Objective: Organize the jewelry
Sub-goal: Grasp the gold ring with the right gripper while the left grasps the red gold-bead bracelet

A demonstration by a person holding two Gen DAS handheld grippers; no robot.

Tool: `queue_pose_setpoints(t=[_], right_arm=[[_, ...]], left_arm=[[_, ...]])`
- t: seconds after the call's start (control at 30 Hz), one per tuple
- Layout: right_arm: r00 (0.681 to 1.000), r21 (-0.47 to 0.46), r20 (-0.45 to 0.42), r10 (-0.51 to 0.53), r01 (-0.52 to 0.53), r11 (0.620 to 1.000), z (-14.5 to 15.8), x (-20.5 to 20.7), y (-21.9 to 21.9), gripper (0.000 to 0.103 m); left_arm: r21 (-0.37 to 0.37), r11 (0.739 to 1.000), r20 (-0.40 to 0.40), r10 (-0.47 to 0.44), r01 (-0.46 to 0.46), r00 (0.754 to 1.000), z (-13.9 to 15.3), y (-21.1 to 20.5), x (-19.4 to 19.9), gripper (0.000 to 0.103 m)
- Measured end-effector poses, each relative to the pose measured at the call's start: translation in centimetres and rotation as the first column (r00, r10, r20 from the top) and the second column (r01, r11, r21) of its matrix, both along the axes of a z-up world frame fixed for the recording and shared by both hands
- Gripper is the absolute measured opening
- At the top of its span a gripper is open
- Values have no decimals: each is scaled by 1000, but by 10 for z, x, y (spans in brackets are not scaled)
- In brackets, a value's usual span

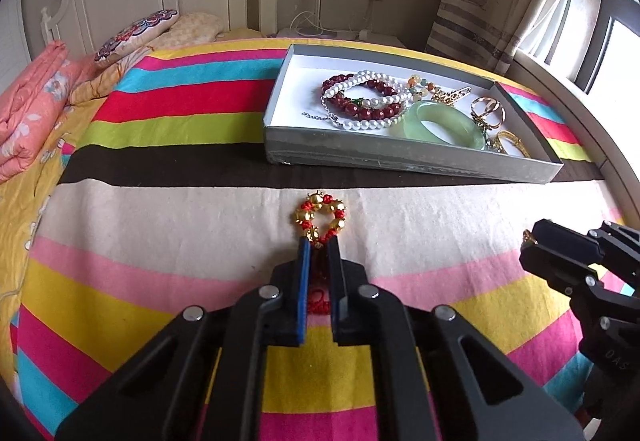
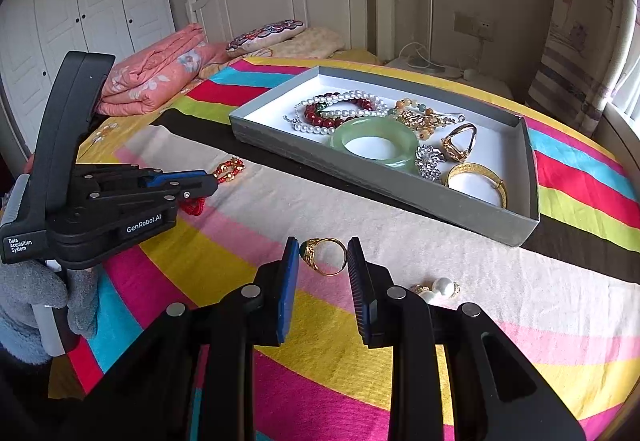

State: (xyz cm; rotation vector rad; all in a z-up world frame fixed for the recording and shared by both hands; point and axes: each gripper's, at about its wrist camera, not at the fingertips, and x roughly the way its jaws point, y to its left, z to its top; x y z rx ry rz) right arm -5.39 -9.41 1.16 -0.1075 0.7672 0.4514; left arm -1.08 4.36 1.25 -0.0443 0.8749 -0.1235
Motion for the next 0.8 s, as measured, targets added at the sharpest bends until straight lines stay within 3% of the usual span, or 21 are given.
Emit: queue_pose_setpoints(t=[0.13, 0.4, 0.8], right_arm=[[1000, -5, 7, -9, 9, 1000, 0, -3, 2, 26], [1000, 4, 13, -20, 20, 1000, 0, -6, 0, 26], [997, 32, 56, -57, 55, 998, 13, -4, -15, 26]], left_arm=[[-76, 997, 8, -3, 4, 1000, 2, 9, -7, 7], [-139, 990, 39, -21, 26, 999, 6, 13, -26, 7], [-162, 983, 118, -71, 90, 991, 39, 1, -30, 1]])
